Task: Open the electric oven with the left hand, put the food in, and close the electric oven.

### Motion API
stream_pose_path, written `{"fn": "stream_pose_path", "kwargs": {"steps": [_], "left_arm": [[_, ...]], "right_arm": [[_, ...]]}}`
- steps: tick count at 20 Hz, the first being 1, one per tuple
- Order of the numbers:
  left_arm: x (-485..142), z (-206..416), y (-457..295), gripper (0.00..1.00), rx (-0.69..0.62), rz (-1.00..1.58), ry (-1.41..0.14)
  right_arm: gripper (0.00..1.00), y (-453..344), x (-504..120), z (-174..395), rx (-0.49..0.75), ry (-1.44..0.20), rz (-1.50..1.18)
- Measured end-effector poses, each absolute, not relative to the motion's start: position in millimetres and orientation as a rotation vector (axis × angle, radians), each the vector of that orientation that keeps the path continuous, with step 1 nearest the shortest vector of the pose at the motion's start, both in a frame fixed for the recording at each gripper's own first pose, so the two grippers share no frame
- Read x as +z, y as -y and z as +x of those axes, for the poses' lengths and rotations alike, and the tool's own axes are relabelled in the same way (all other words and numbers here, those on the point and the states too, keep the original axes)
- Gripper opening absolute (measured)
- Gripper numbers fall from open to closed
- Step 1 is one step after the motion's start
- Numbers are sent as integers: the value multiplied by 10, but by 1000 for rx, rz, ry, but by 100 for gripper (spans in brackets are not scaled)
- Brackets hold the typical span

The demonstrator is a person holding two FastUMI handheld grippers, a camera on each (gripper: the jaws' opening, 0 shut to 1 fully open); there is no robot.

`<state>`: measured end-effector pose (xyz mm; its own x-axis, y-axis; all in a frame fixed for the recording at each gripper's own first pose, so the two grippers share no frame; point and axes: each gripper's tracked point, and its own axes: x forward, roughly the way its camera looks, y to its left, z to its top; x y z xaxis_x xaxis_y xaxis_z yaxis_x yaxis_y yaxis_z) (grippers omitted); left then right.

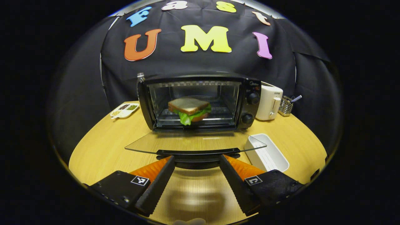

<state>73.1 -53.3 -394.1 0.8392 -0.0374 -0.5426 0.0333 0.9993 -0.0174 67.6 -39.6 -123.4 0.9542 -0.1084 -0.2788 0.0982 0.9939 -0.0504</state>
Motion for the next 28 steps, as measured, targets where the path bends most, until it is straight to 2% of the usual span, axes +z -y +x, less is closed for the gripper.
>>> {"fn": "stream_pose_path", "kwargs": {"steps": [4,5,6,9,10,11,12,14,15,16,17,18,19,22,25,26,28], "left_arm": [[-3616,957,541,95,-49,21,-521],[-3541,1032,534,96,-52,29,-506],[-3495,1099,538,96,-54,35,-495],[-3308,1361,544,98,-61,82,-451],[-3266,1443,549,98,-62,97,-442],[-3222,1524,555,98,-63,100,-430],[-3181,1594,572,98,-64,104,-419],[-3170,1695,547,98,-64,102,-413],[-3153,1719,557,97,-64,102,-410],[-3160,1732,549,97,-62,105,-407],[-3175,1743,562,97,-64,105,-414],[-3194,1742,564,97,-61,105,-417],[-3192,1743,555,97,-56,100,-418],[-3115,1694,567,97,-49,88,-411],[-2925,1591,531,97,-43,74,-388],[-2832,1539,518,97,-40,58,-377],[-2568,1420,445,97,-30,29,-347]], "right_arm": [[100,480,-1271,707,-119,-283,-7],[96,489,-1281,715,-124,-281,0],[100,501,-1292,722,-127,-280,4],[100,552,-1321,734,-141,-284,21],[95,568,-1334,746,-145,-284,26],[95,579,-1350,746,-146,-287,31],[100,579,-1369,761,-147,-292,34],[100,599,-1383,786,-148,-296,36],[95,599,-1379,790,-148,-296,36],[100,594,-1355,799,-145,-292,35],[100,583,-1355,807,-142,-293,26],[95,580,-1342,821,-137,-290,17],[100,573,-1321,836,-135,-287,14],[100,522,-1262,862,-119,-275,11],[100,476,-1172,867,-106,-252,10],[95,441,-1136,862,-99,-245,10],[95,379,-1057,855,-82,-227,4]]}}
